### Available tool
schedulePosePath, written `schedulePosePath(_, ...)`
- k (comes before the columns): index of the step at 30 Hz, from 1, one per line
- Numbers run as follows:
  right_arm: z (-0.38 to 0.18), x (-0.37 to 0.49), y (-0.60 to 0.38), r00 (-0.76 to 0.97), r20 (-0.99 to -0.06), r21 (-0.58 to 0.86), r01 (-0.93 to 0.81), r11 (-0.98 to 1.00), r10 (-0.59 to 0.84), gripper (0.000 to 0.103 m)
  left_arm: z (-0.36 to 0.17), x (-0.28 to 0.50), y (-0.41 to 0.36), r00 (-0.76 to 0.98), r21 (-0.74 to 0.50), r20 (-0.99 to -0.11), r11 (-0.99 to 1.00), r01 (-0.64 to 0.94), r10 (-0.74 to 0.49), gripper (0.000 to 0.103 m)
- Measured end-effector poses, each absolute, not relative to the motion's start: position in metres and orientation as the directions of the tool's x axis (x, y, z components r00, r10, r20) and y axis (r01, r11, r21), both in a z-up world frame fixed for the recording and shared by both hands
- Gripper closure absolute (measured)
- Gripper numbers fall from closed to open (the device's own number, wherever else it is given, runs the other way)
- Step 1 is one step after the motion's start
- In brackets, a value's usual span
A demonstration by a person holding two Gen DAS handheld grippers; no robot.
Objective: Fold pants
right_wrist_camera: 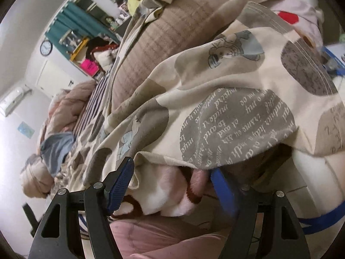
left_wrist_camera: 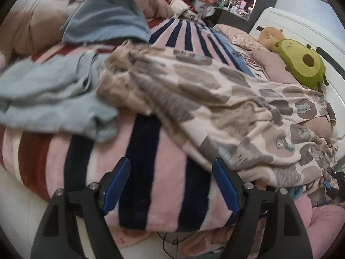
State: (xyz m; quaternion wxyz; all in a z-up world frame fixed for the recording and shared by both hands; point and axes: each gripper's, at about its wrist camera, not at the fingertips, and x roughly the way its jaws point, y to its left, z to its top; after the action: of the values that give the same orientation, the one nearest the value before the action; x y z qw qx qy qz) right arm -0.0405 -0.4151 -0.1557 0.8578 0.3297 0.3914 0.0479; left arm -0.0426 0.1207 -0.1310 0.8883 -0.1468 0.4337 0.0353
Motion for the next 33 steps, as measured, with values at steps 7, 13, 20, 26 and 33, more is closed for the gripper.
schedulePosePath(7, -0.148, -0.033, -0.424, 0.756, -0.603, 0.588, 0.205, 0.783, 0.254, 0.043, -0.139, -0.032, 0.136, 0.648, -0.356, -0.754, 0.896, -0.265, -0.108, 0.028)
schedulePosePath(13, -0.138, -0.026, -0.440, 0.786, -0.584, 0.578, 0.226, 0.784, 0.204, 0.062, -0.142, -0.004, 0.137, 0.671, -0.405, -0.730, 0.872, -0.275, -0.127, 0.028)
schedulePosePath(20, -0.117, -0.006, -0.431, 0.784, -0.596, 0.497, 0.194, 0.846, 0.170, 0.099, -0.151, 0.036, 0.134, 0.673, -0.432, -0.724, 0.859, -0.275, -0.149, 0.086)
schedulePosePath(26, -0.077, -0.003, -0.421, 0.832, -0.539, 0.421, 0.135, 0.897, 0.128, 0.101, -0.113, 0.034, 0.133, 0.739, -0.353, -0.669, 0.909, -0.220, -0.081, 0.096)
schedulePosePath(33, -0.015, 0.024, -0.405, 0.873, -0.452, 0.362, -0.007, 0.932, 0.182, 0.101, -0.057, 0.040, 0.141, 0.802, -0.262, -0.597, 0.951, -0.166, -0.024, 0.096)
